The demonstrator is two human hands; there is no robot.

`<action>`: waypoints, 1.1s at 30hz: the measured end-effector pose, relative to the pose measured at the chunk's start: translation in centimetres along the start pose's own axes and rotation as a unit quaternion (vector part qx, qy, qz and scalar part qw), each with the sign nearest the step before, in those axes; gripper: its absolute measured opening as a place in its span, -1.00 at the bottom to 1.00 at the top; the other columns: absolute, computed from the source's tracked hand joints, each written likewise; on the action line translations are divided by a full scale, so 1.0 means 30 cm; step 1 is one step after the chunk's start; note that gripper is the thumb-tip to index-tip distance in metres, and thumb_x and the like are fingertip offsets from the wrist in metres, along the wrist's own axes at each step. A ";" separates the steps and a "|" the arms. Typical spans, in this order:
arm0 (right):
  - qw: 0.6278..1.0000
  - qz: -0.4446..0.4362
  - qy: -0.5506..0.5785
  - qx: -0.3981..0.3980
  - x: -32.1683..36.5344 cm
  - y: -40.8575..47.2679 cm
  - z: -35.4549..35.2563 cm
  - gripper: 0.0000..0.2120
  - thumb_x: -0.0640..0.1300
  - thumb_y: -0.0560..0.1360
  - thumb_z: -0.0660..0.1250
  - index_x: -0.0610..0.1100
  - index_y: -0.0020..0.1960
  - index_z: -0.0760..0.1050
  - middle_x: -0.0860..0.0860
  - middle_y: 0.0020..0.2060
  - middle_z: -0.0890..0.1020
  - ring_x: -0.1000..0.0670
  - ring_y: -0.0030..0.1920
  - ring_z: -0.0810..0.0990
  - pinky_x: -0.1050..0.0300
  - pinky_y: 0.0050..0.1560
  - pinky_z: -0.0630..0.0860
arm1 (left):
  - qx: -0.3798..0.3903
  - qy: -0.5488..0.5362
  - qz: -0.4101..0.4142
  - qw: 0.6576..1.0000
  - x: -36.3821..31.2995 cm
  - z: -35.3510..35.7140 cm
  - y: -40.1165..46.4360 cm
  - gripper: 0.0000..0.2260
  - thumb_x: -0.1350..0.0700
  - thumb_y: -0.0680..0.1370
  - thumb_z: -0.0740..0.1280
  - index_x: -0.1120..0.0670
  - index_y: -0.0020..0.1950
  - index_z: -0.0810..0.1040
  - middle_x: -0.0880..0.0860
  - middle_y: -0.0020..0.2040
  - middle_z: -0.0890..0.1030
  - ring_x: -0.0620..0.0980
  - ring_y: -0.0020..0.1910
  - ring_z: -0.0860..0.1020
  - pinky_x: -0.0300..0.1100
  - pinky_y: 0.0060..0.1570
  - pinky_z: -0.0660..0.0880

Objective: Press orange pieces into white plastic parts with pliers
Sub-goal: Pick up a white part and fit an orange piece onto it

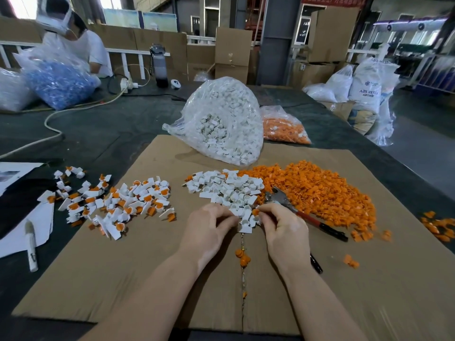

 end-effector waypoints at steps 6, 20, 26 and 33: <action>0.997 0.049 0.055 0.020 -0.006 -0.004 -0.003 -0.93 -0.23 0.50 0.34 -0.11 -0.08 0.60 0.09 -0.21 0.62 0.09 -0.12 0.57 0.21 -0.11 0.50 | -0.004 0.020 -0.048 0.999 0.006 0.006 0.001 -0.73 0.08 0.49 0.39 0.04 0.19 0.58 -0.07 -0.03 0.51 -0.15 -0.05 0.47 -0.48 -0.13 0.28; 0.998 -0.009 -0.014 0.052 -0.008 -0.002 0.016 -0.91 -0.16 0.49 0.36 -0.17 -0.17 0.55 0.04 -0.28 0.57 0.05 -0.20 0.49 0.25 -0.25 0.32 | 0.032 -0.289 -0.123 0.949 -0.044 0.040 -0.008 -0.96 0.32 0.52 0.32 0.25 -0.05 0.53 0.15 -0.31 0.60 -0.04 -0.36 0.58 -0.31 -0.31 0.54; 0.996 -0.042 -0.060 0.052 0.003 -0.008 0.020 -0.82 -0.21 0.45 0.40 -0.21 -0.29 0.47 -0.02 -0.39 0.52 -0.04 -0.32 0.46 0.11 -0.35 0.38 | 0.035 -0.308 -0.131 0.942 -0.033 0.049 -0.015 -0.97 0.32 0.51 0.33 0.24 -0.07 0.53 0.16 -0.34 0.58 -0.08 -0.42 0.54 -0.27 -0.35 0.50; 0.993 -0.083 -0.051 0.069 0.017 -0.015 0.024 -0.76 -0.32 0.39 0.42 -0.23 -0.36 0.39 -0.05 -0.46 0.45 0.00 -0.40 0.36 0.12 -0.41 0.31 | 0.044 -0.256 -0.103 0.960 -0.032 0.056 -0.022 -0.99 0.30 0.50 0.34 0.23 -0.11 0.54 0.16 -0.32 0.58 -0.07 -0.39 0.53 -0.26 -0.32 0.49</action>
Point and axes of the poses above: each hand's wrist, its own y-axis towards the middle knuckle, its own z-axis out of the palm, x = y × z, the point moved 2 cm from there along y, towards the middle knuckle
